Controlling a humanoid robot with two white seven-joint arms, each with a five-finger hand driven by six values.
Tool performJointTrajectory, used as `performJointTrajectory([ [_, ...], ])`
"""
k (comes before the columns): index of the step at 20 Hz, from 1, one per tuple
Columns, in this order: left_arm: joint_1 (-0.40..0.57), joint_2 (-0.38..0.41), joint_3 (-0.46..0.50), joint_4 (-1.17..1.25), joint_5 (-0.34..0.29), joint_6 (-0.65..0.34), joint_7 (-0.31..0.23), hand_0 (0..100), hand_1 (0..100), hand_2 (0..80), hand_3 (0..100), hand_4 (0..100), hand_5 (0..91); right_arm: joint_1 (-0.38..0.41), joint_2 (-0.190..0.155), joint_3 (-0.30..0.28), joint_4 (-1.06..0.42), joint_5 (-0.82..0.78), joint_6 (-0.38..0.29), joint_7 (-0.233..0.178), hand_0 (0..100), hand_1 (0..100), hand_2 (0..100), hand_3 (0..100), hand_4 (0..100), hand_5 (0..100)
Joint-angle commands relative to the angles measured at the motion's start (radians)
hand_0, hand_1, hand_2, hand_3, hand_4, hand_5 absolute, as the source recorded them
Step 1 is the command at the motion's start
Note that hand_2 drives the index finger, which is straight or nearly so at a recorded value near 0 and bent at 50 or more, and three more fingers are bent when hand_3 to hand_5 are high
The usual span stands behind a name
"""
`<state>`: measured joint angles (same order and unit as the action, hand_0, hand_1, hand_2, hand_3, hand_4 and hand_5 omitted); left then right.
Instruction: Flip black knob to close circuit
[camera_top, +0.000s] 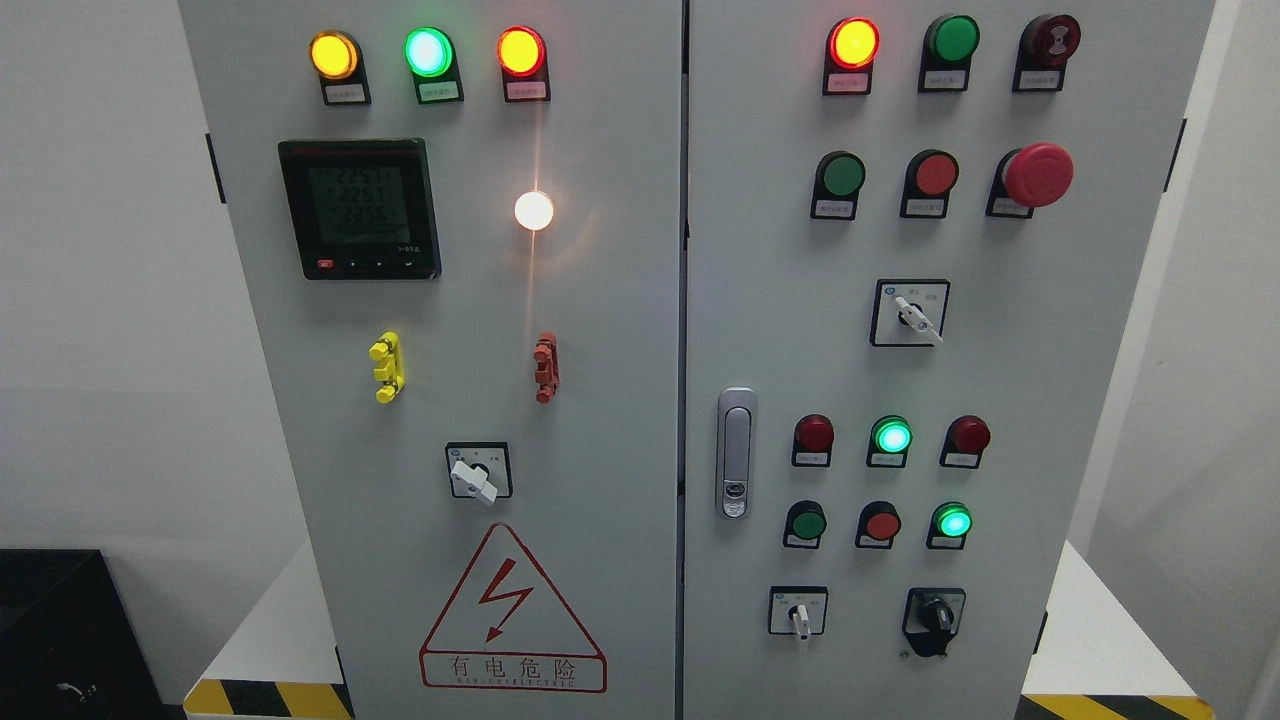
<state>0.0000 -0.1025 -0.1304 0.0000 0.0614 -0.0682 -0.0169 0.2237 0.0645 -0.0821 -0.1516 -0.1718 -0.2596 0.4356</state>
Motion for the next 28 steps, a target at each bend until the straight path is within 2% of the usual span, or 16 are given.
performJointTrajectory([
  [1,0.021,0.0,0.0,-0.023,0.0,-0.001,0.0,12,56,0.0,0,0,0.0,-0.003,-0.002,-0.031,-0.009,-0.003,-0.003,0.011,0,12,0,0,0,0],
  [6,0.021,0.001,0.0,-0.023,0.0,-0.001,0.0,12,56,0.0,0,0,0.0,-0.007,0.001,-0.033,-0.025,-0.002,-0.064,0.011,0,11,0,0,0,0],
  [8,0.021,0.0,0.0,-0.023,0.0,-0.001,0.0,12,56,0.0,0,0,0.0,0.0,0.006,-0.041,-0.09,-0.002,-0.078,0.003,0,11,0,1,0,0],
  [11,0.021,0.0,0.0,-0.023,0.0,-0.001,0.0,12,56,0.0,0,0,0.0,0.016,0.026,-0.05,-0.178,0.005,-0.136,-0.005,0,10,2,11,0,0],
  [14,0.021,0.0,0.0,-0.023,0.0,-0.001,0.0,12,56,0.0,0,0,0.0,0.052,0.024,-0.039,-0.3,0.012,-0.139,-0.024,0,11,9,23,14,0],
  [15,0.021,0.0,0.0,-0.023,0.0,-0.001,0.0,12,56,0.0,0,0,0.0,0.062,0.023,-0.038,-0.339,0.024,-0.138,-0.035,0,10,13,29,20,3],
  [16,0.021,0.0,0.0,-0.023,0.0,-0.001,0.0,12,56,0.0,0,0,0.0,0.066,0.024,-0.041,-0.376,0.055,-0.138,-0.05,0,10,14,31,22,4],
  [18,0.021,0.0,0.0,-0.023,0.0,-0.001,0.0,12,56,0.0,0,0,0.0,0.066,0.026,-0.05,-0.433,0.121,-0.138,-0.098,0,10,21,41,35,16],
  [19,0.021,0.0,0.0,-0.023,0.0,-0.001,0.0,12,56,0.0,0,0,0.0,0.066,0.026,-0.048,-0.462,0.141,-0.138,-0.122,0,10,22,43,36,18],
  [23,0.021,0.0,0.0,-0.023,0.0,-0.001,0.0,12,56,0.0,0,0,0.0,0.085,0.026,-0.038,-0.613,0.196,-0.13,-0.178,0,9,37,60,54,35],
  [28,0.021,0.0,0.0,-0.023,0.0,-0.001,0.0,12,56,0.0,0,0,0.0,0.088,0.027,-0.039,-0.775,0.285,-0.116,-0.27,0,9,47,70,63,47],
])
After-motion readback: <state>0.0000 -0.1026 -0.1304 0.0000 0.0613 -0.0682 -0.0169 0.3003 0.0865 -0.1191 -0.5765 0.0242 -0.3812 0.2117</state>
